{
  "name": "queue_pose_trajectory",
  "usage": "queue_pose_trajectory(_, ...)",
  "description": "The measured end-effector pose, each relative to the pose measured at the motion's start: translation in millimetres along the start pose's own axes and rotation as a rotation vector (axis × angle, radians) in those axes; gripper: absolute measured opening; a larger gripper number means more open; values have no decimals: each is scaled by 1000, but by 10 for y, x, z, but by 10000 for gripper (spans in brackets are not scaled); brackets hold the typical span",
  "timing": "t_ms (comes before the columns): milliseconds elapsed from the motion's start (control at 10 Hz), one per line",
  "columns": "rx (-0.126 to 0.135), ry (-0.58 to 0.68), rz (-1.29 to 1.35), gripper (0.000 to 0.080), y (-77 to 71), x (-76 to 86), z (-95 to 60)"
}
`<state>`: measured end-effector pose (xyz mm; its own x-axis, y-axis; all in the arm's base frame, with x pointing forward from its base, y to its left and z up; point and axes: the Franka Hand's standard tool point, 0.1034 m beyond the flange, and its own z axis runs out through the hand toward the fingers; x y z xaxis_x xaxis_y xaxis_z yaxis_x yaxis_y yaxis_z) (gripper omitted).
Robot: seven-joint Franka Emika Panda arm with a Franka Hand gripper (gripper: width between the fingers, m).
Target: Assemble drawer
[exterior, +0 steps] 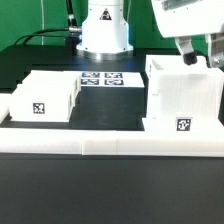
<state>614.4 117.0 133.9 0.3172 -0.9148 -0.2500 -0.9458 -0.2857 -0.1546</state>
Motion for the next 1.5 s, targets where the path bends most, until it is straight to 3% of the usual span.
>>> queue_pose_trajectory(100, 21, 4, -1, 648, -27, 12, -33)
queue_pose_trajectory(300, 16, 4, -18, 648, -11, 13, 0)
queue_pose_trajectory(400, -1, 3, -81, 648, 19, 26, 3)
queue_pose_trajectory(500, -69, -16, -274, 648, 148, 70, 13)
queue_pose_trajectory(700, -157, -36, -564, 648, 259, 166, -50)
queue_pose_trajectory(1000, -165, -42, -803, 648, 253, 194, -50)
queue_pose_trajectory(1100, -180, -52, -911, 648, 283, 229, -68)
queue_pose_trajectory(1200, -212, -62, -1030, 648, 352, 323, -141)
queue_pose_trajectory(1500, -215, -36, -1059, 648, 585, 660, -406)
